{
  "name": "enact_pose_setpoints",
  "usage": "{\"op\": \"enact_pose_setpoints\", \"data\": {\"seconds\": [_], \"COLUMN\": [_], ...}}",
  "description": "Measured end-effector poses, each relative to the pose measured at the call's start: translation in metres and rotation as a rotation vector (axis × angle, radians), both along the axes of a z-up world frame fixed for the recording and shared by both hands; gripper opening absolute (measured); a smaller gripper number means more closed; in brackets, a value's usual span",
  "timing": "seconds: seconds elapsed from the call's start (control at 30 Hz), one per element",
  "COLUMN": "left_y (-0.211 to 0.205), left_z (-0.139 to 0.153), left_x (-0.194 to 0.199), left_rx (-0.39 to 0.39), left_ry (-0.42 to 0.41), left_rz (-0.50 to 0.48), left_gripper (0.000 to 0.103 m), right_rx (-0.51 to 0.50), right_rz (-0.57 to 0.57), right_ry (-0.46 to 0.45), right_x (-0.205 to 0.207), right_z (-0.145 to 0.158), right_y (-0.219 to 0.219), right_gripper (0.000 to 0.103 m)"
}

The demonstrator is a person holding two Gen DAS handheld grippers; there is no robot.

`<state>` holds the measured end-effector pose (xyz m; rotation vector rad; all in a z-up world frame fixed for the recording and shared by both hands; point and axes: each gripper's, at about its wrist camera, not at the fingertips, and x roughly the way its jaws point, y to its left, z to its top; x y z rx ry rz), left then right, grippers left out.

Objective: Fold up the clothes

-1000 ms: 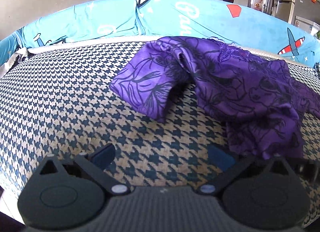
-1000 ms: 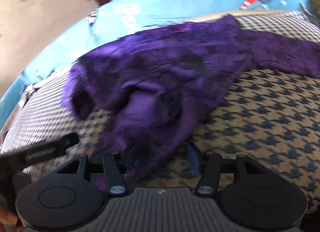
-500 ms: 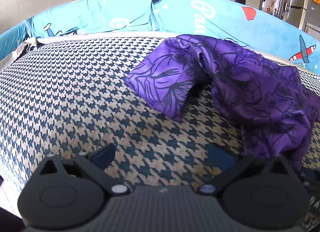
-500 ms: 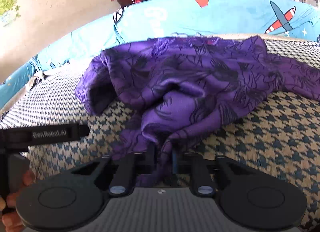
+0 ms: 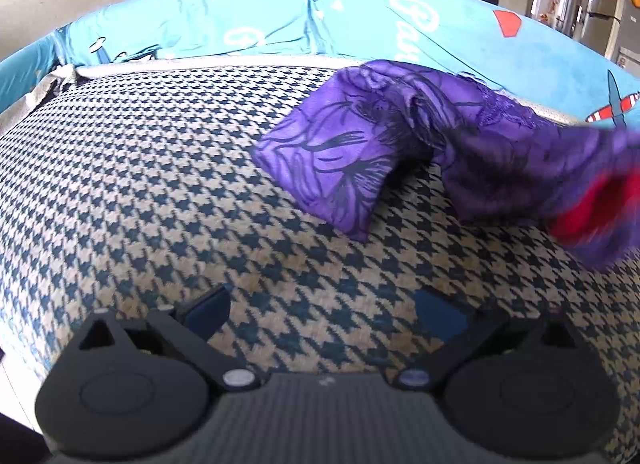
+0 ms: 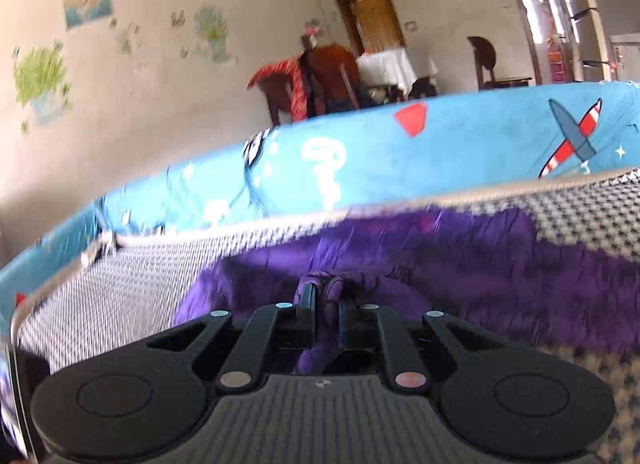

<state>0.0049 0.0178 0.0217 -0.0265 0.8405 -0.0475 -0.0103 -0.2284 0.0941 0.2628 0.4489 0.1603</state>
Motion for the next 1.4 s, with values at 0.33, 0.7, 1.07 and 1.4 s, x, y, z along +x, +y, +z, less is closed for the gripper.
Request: {"op": "enact_pose_setpoints", "data": {"seconds": [0.33,0.7,1.07,1.4], "left_y": [-0.013,-0.017,-0.02,-0.009], "left_z": [0.0,0.007,0.007,0.012], "left_x": [0.056,0.129,0.176,0.21], "left_rx": [0.068,0.174,0.156,0.11], "left_ry": [-0.003,-0.007,0.03,0.025], "left_rz": [0.0,-0.002,0.028,0.1], "left_gripper": [0.103,0.103,0.103,0.103], "right_rx": [0.132,0.148,0.042,0.026], "right_rz": [-0.157,-0.291,-0.431,-0.533], "right_ry": [-0.005,-0.027,0.025,0.002], "right_x": [0.062,0.105,0.14,0.12], "right_z": [0.003,0.006,-0.006,0.01], "right_y": [-0.057,-0.093,-0.103,-0.126], "right_gripper": [0.012,0.012,0.012,0.056]}}
